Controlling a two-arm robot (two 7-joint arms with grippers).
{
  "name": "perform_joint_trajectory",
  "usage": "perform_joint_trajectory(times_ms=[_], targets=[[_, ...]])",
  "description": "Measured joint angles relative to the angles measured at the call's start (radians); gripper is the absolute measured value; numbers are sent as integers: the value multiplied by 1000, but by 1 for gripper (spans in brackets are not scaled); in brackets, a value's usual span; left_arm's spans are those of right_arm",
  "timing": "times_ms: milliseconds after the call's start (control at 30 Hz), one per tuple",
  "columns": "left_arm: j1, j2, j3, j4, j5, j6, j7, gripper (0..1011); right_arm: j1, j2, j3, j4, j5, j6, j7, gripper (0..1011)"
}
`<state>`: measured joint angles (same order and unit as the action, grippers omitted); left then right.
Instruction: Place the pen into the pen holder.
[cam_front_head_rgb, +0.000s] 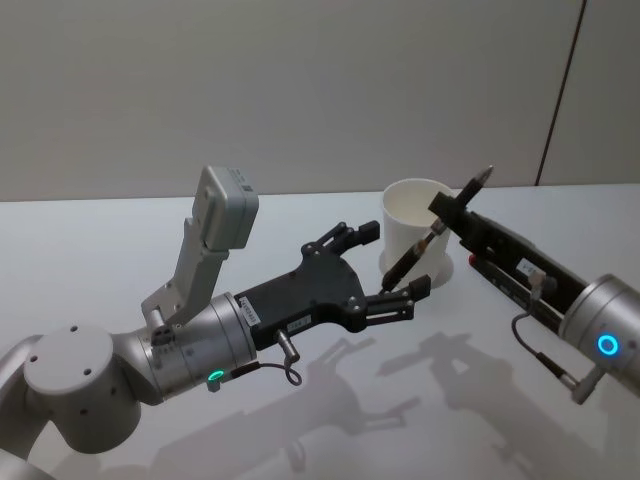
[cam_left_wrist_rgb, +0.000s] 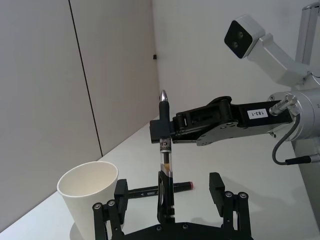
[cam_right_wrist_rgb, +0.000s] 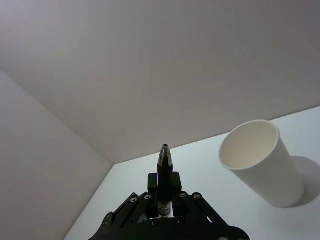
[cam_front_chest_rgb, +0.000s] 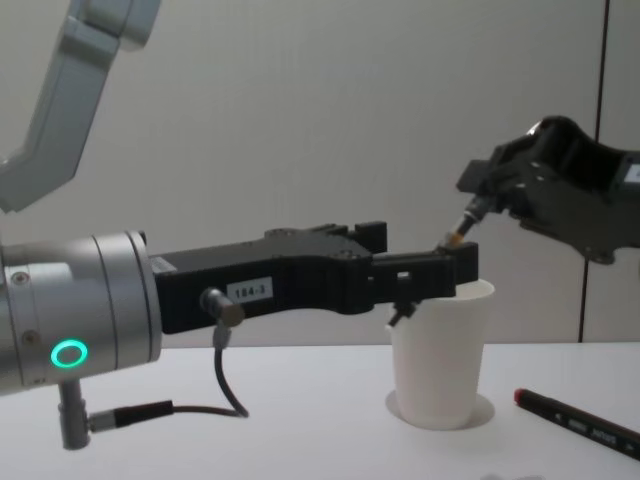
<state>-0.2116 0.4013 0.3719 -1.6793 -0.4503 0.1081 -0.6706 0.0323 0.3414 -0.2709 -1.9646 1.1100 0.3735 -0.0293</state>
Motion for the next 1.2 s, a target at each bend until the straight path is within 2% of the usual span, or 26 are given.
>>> perform_joint_trajectory(times_ms=[267,467,667,800,900,933,1200], targets=[[0,0,0,0,0,0,0,1001,6,22,3,13,-96,-62,12,130],[0,0,0,0,0,0,0,1001,22,34,7,37,-200,-132,28,130],[0,0,0,0,0,0,0,1001,45,33,7,62,-283,-186,52,130],[0,0,0,0,0,0,0,1001,72,24,3,91,-354,-230,81,130],[0,0,0,0,0,0,0,1001,89,15,-1,110,-390,-250,97,130],[0,0,0,0,0,0,0,1001,101,8,-4,123,-417,-262,109,130],[0,0,0,0,0,0,0,1001,167,-33,-21,199,-533,-296,155,130]])
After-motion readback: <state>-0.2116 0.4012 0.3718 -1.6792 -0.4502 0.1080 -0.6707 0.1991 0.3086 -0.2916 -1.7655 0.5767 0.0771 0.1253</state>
